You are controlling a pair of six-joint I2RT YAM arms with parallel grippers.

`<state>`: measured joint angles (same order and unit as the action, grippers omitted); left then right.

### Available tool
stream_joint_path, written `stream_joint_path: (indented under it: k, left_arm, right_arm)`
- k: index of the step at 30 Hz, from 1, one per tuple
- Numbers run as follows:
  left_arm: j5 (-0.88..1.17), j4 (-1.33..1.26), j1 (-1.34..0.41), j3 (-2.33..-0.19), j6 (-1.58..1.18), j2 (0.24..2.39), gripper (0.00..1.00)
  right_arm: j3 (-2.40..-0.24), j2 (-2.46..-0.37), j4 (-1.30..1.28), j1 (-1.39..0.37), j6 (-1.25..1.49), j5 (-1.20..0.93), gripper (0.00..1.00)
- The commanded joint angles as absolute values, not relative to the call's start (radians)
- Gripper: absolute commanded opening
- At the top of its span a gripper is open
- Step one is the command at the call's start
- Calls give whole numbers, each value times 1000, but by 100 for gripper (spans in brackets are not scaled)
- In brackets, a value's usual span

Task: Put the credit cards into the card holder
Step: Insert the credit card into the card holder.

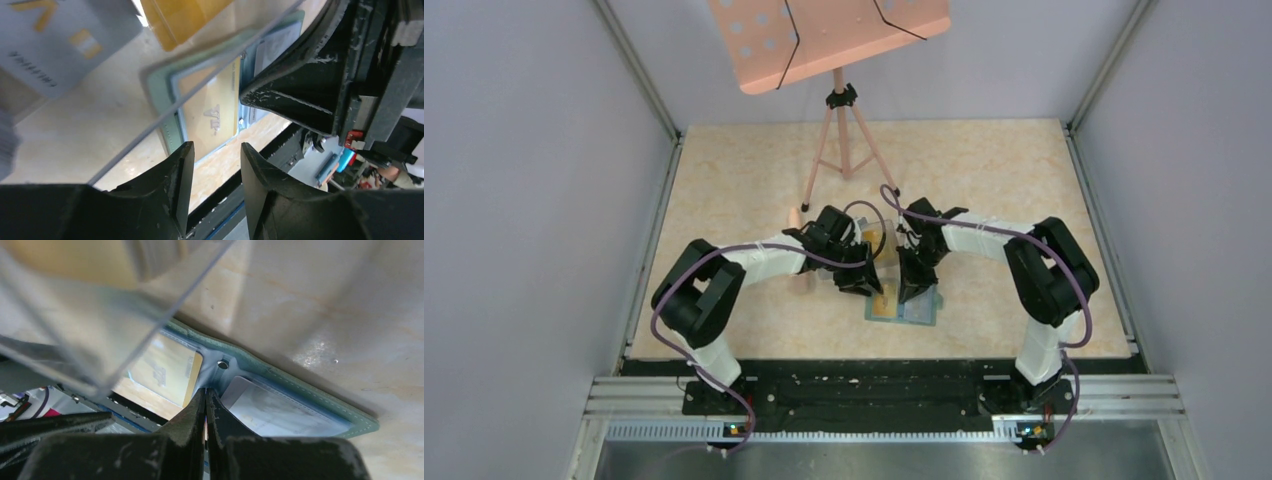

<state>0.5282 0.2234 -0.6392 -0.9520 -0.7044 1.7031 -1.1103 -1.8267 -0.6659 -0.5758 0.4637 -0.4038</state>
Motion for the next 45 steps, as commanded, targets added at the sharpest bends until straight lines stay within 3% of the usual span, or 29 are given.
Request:
stream_joint_path:
  k: [1, 10, 18, 34, 45]
  left_arm:
    - [491, 239, -672, -1002, -681, 1757, 45]
    - [307, 379, -711, -1070, -646, 1766, 49]
    - [295, 391, -747, -1090, -627, 1797, 49]
    - [277, 401, -812, -1142, -660, 1760, 37]
    - [292, 371, -830, -1188, -695, 1709, 36]
  right_arm:
    - [-1080, -1836, -625, -583, 448, -416, 0]
    - [-1044, -1841, -586, -583, 459, -433, 0]
    - [-1028, -1819, -578, -583, 476, -455, 0]
    - [-979, -1777, -577, -583, 471, -458, 0]
    - [-983, -1785, -578, -583, 456, -472, 0]
